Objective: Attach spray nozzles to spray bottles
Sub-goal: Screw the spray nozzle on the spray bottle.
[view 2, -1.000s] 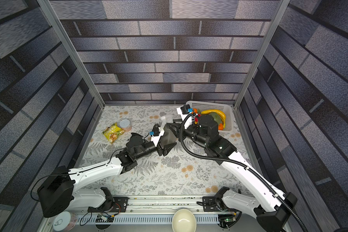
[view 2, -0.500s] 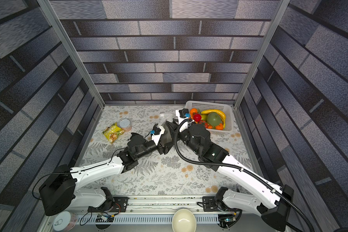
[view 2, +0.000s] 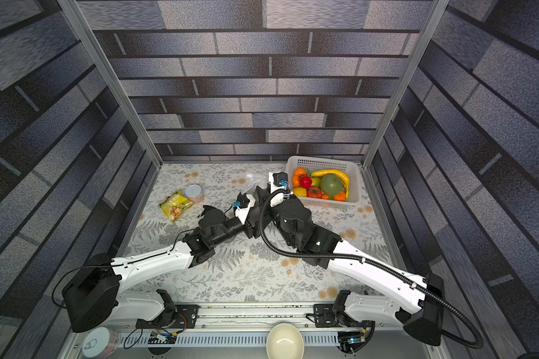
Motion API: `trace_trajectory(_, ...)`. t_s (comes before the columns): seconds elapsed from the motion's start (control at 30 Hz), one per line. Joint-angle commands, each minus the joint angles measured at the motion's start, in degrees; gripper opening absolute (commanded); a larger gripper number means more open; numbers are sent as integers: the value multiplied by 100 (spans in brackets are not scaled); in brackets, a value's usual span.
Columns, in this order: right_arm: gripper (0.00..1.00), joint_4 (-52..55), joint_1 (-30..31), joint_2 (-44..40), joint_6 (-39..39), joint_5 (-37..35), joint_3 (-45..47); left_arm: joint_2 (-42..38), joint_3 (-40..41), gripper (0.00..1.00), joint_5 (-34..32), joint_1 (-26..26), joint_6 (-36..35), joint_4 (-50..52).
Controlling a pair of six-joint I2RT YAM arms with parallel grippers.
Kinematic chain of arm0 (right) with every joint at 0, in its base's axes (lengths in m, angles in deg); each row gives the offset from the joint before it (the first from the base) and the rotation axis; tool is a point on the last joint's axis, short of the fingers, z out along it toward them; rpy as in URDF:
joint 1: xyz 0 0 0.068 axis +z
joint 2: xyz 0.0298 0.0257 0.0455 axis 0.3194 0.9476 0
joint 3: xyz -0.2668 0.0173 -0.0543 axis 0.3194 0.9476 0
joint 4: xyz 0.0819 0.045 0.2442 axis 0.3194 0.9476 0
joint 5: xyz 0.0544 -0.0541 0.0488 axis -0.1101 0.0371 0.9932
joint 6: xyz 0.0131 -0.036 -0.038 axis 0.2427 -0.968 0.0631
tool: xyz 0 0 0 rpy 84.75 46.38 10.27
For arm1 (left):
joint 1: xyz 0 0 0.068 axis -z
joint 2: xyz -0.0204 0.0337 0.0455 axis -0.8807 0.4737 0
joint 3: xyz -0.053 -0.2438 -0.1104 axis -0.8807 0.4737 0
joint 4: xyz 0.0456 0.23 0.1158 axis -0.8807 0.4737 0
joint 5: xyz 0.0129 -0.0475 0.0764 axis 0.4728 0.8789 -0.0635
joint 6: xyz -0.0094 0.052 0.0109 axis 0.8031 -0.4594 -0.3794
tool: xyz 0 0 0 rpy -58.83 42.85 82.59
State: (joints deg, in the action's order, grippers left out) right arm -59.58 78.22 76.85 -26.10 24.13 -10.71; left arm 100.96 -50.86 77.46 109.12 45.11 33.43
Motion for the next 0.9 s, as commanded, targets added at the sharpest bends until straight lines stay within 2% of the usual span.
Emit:
trace_trajectory(0.0, 24, 553, 70, 136, 35, -109, 4, -167, -163, 80, 216, 125, -262, -851)
trace_trajectory(0.3, 34, 1040, 92, -36, -45, 52, -533, -219, 84, 80, 148, 66, -217, -897)
trace_trajectory(0.4, 36, 1049, 125, -14, -107, 30, -570, -214, 86, 80, 145, 58, -215, -922)
trace_trajectory(0.57, 46, 1130, 180, 17, -131, -11, -624, -233, 78, 80, 162, 17, -209, -925)
trace_trajectory(0.73, 47, 1214, 197, -66, -141, -14, -607, -268, 94, 80, 172, -19, -204, -925)
trace_trajectory(0.87, 52, 1313, 193, -134, -133, 78, -604, -282, 112, 79, 171, -59, -198, -940)
